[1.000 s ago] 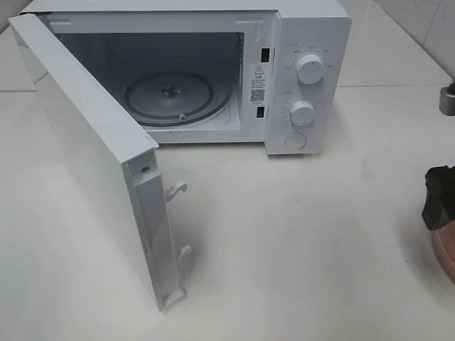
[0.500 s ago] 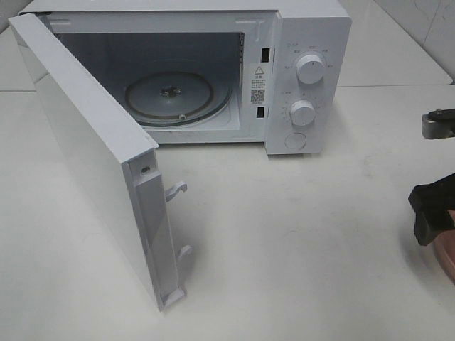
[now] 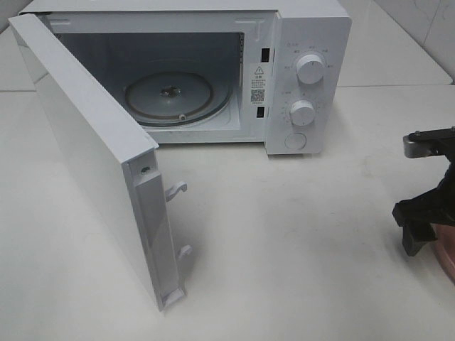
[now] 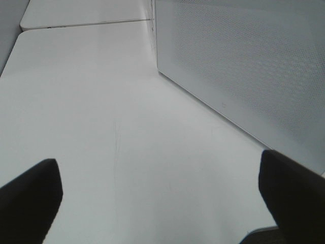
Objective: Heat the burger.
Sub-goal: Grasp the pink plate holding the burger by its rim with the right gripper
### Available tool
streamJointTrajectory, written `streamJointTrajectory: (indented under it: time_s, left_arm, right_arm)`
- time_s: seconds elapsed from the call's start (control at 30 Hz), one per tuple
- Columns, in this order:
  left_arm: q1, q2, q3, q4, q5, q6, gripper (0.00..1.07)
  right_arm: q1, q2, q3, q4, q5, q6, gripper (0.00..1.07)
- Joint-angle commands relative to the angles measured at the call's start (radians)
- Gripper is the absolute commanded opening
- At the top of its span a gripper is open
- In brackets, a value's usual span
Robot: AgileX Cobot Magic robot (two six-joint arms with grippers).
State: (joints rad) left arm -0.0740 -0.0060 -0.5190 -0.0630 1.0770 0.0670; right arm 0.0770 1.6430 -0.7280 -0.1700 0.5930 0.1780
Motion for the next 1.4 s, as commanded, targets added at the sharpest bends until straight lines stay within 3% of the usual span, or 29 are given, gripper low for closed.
streamJointTrajectory:
  time_s: [0.03,0.3,1.07,1.27,1.3,1.37,1.4]
  left_arm:
    - [-0.003,-0.004,0.003,-0.003,-0.009,0.001,0.98]
    - [-0.003,-0.004,0.003,-0.003,-0.009,0.001,0.98]
    - [-0.003,-0.004,0.003,-0.003,-0.009,0.001,0.98]
    - [-0.003,-0.004,0.003,-0.003,-0.009,0.001,0.98]
    - [-0.003,-0.004,0.003,-0.003,-0.009,0.001,0.98]
    - [-0.003,-0.004,0.003,-0.003,-0.009,0.001,0.98]
    - [-0.003,-0.004,0.003,-0.003,-0.009,0.001,0.98]
  right_arm:
    - [-0.006,0.024,0.006,-0.027,-0.017,0.011,0.89]
    - [-0.006,0.092,0.008,-0.05,-0.058,0.011,0.87]
    - [-0.006,0.092,0.058,-0.05,-0.107,0.009,0.82]
    - [-0.006,0.092,0.075,-0.053,-0.097,0.009,0.68]
    - [-0.006,0.092,0.088,-0.056,-0.106,0.019,0.61]
    - [-0.006,0.092,0.095,-0.059,-0.11,0.029,0.57]
    - [-0.006,0.092,0.101,-0.072,-0.119,0.055,0.49]
